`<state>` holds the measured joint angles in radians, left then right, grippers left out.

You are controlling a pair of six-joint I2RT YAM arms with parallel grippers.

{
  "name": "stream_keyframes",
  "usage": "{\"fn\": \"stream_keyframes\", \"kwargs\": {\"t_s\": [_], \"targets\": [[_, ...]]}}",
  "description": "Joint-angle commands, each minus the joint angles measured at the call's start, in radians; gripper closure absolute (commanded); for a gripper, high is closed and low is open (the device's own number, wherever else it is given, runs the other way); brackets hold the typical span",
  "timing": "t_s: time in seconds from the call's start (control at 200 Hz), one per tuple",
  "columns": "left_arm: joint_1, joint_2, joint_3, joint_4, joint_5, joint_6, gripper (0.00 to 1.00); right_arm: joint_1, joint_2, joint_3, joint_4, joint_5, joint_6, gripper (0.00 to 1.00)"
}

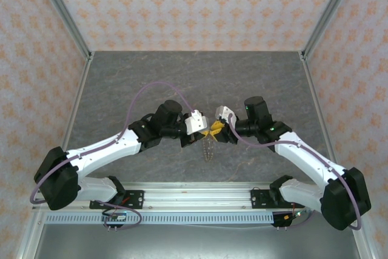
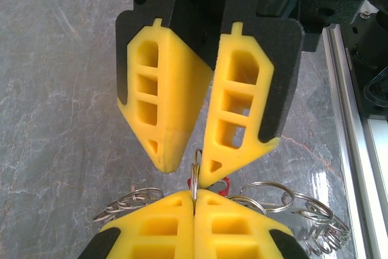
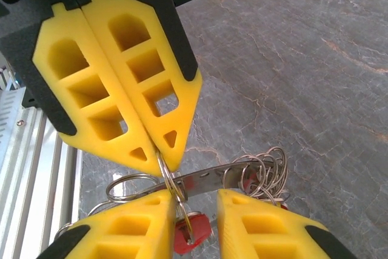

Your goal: Put the keys on the keyring

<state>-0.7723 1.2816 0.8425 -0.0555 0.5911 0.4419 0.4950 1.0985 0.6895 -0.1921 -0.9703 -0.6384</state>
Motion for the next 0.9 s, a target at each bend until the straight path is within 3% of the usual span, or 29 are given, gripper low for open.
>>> {"fn": "stream_keyframes", "kwargs": {"t_s": [0.0, 0.13, 0.435, 0.756, 0.891], "targets": [[0.000, -0.026, 0.008, 0.032, 0.021, -0.003, 1.00, 0.006, 0.002, 0.025, 0.035, -0.036, -0.027, 0.83], [-0.001, -0.027, 0.006, 0.026, 0.018, -0.002, 1.00, 0.006, -0.008, 0.022, 0.036, -0.050, -0.026, 0.89], [0.000, -0.027, 0.009, 0.025, 0.022, 0.000, 1.00, 0.006, -0.001, 0.019, 0.038, -0.065, -0.038, 0.83], [-0.001, -0.016, 0.024, -0.011, 0.024, 0.022, 1.00, 0.006, 0.001, 0.042, -0.009, -0.072, -0.069, 1.00], [-0.010, 0.016, 0.076, -0.122, -0.006, 0.085, 0.93, 0.006, 0.010, 0.084, -0.097, -0.074, -0.113, 1.00]]}}
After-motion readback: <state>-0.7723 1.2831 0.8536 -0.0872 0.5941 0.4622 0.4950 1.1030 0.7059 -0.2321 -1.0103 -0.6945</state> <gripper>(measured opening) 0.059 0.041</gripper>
